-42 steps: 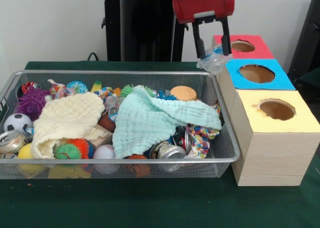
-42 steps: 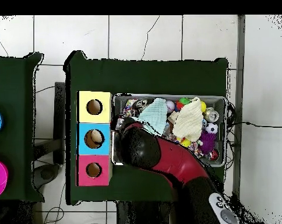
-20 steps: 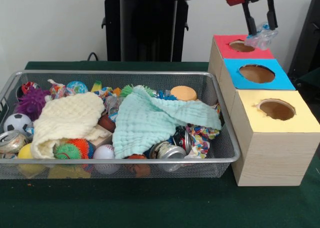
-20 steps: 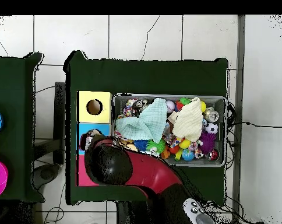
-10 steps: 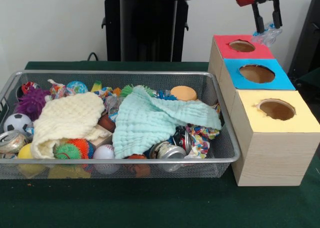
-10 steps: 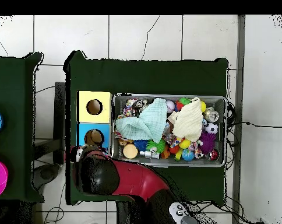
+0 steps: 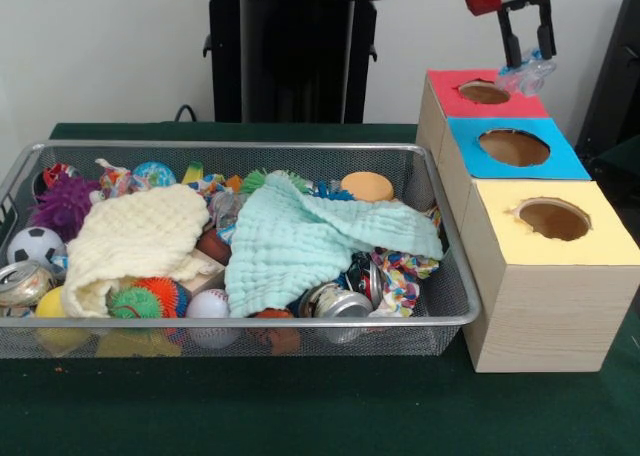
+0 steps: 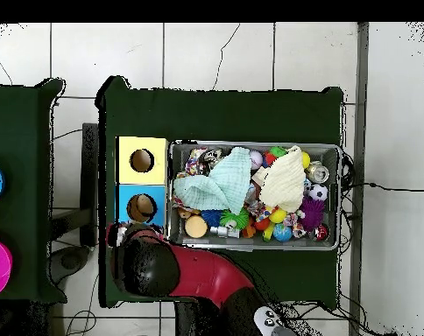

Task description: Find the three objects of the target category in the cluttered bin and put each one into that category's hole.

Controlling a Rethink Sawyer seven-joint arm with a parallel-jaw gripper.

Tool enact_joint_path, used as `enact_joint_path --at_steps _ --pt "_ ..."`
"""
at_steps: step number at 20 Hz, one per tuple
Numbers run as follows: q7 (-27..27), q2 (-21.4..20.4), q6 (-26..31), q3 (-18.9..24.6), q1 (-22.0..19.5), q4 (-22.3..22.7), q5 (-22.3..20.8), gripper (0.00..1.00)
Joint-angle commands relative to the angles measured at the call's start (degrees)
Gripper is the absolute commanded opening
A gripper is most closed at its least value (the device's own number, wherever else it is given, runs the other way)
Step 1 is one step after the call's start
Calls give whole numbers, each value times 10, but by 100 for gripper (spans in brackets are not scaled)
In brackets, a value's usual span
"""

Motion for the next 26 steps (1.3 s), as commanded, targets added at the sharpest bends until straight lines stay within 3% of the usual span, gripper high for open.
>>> enact_joint_path --at_steps 1,20,26 --pt "102 22 -19 -17 -9 -18 -9 0" --pt "77 105 -75 -66 24 -88 -26 0" --pt "81 85 -49 -64 22 -87 -25 0"
